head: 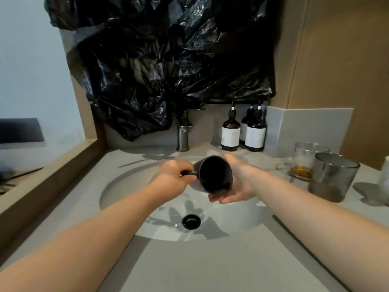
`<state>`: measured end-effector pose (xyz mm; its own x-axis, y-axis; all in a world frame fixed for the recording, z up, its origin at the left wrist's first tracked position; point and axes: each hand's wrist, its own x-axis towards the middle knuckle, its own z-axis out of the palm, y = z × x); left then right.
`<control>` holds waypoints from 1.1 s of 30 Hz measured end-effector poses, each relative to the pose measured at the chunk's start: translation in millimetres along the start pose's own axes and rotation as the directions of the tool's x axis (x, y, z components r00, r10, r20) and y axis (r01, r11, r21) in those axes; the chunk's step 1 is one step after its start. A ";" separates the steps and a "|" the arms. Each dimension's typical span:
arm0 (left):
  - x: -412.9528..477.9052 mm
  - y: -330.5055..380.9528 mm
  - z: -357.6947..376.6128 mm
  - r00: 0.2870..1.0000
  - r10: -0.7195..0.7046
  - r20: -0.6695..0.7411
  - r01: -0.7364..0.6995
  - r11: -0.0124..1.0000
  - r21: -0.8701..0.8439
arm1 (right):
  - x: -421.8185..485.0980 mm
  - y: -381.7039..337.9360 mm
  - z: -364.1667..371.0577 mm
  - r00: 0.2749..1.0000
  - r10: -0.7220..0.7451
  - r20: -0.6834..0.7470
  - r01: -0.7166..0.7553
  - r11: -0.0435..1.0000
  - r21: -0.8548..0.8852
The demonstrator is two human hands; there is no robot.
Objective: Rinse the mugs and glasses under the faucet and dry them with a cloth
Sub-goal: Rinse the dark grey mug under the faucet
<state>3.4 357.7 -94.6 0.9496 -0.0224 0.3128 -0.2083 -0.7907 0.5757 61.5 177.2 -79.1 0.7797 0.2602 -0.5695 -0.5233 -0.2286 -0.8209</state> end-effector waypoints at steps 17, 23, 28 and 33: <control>16.1 -14.3 4.0 0.868 0.481 0.125 -0.424 0.585 0.691 | 17.3 13.5 -3.3 0.901 -0.421 0.102 0.385 0.888 0.252; 17.3 -25.3 -1.0 0.750 0.648 0.131 -0.546 0.496 0.675 | 22.8 11.5 -13.0 0.830 -0.524 0.192 0.465 0.839 0.282; 15.0 -31.6 -5.1 0.725 0.685 0.074 -0.542 0.501 0.675 | 20.7 12.0 -12.7 0.827 -0.520 0.213 0.432 0.830 0.352; 6.1 -15.3 -2.6 0.932 0.344 0.113 -0.352 0.787 0.507 | 18.9 14.5 -11.2 0.956 -0.259 0.141 0.209 0.933 0.293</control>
<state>11.8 371.3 -99.6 0.8402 -0.3617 0.4039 -0.3790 -0.9245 -0.0396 72.5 168.2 -101.3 0.8320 0.4401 -0.3379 -0.4258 0.1160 -0.8974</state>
